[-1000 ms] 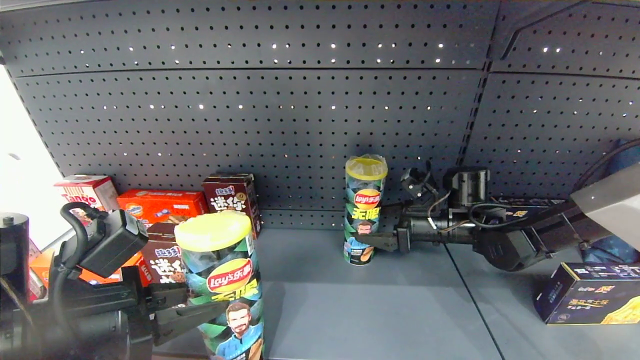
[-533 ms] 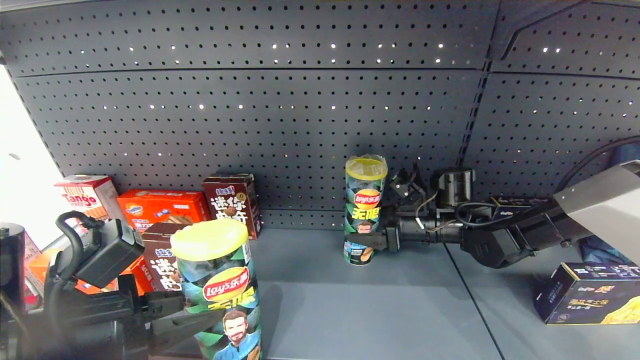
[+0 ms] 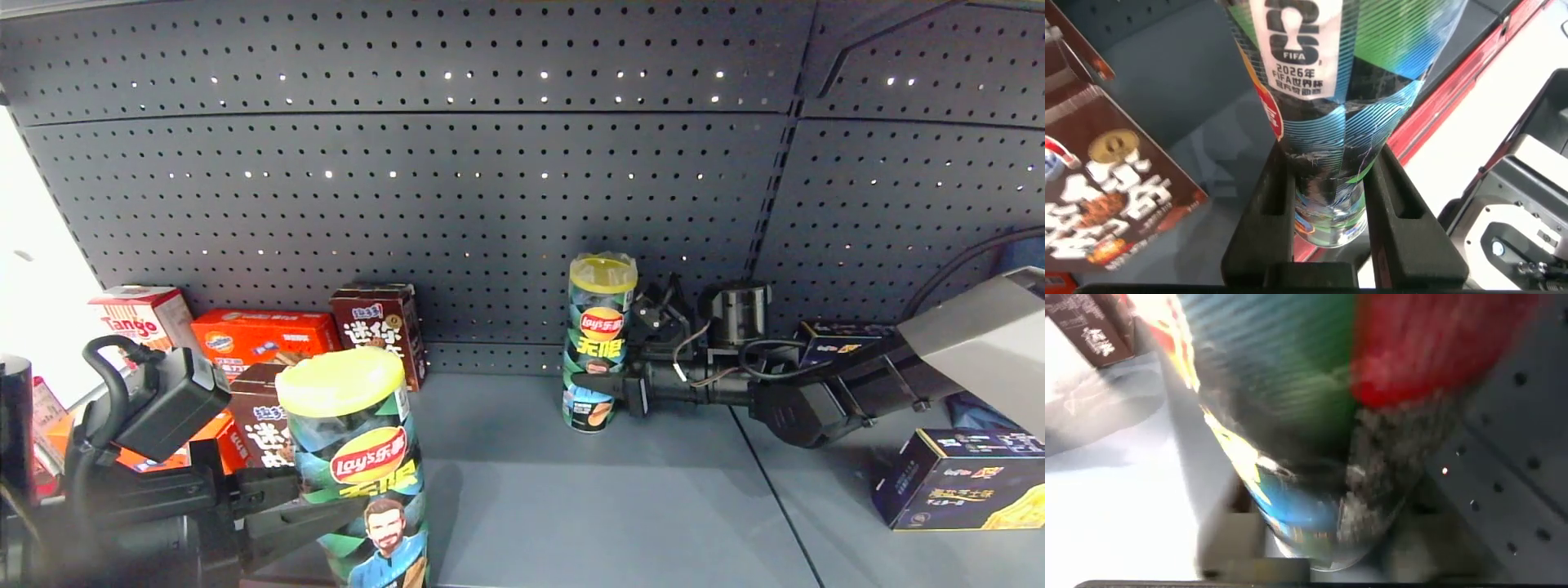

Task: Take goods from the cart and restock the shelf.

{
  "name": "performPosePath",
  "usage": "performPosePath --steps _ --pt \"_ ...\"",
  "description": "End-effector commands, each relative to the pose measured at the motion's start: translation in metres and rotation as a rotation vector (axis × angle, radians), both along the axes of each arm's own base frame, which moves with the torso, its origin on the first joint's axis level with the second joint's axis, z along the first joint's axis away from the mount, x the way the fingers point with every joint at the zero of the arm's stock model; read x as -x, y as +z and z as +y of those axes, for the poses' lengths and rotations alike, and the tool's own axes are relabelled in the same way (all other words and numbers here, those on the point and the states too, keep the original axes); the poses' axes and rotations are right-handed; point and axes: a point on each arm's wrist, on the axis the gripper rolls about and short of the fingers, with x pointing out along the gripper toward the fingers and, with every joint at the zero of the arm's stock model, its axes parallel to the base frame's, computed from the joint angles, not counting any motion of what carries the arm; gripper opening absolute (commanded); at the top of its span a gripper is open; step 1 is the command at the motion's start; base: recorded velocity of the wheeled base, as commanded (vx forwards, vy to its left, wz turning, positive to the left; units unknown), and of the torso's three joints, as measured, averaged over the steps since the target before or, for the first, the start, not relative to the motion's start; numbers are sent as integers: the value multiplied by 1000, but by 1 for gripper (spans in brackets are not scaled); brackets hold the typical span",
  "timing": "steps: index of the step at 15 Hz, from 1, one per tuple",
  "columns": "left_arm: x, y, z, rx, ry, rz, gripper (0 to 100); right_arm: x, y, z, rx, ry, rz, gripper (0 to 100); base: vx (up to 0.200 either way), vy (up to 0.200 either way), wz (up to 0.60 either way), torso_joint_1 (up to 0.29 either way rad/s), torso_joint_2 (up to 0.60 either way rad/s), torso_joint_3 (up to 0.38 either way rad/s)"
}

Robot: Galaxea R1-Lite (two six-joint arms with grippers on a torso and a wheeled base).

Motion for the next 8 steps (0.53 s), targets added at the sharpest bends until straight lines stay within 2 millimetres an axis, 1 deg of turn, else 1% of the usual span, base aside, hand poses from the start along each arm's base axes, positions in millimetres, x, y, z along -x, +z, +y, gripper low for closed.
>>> performPosePath --steps 1,3,4,8 --pt "-3 8 -1 8 -1 -27 0 11 9 -2 -2 4 -7 0 0 0 0 0 0 0" --pt "-6 13 -2 13 -2 -42 0 20 15 -6 -5 4 -14 0 0 0 0 0 0 0" --pt "-9 15 -4 14 -4 -46 0 28 20 -8 -7 8 -18 0 0 0 0 0 0 0" --pt "-26 23 -10 15 -8 -56 0 62 25 -14 -6 25 -19 0 0 0 0 0 0 0"
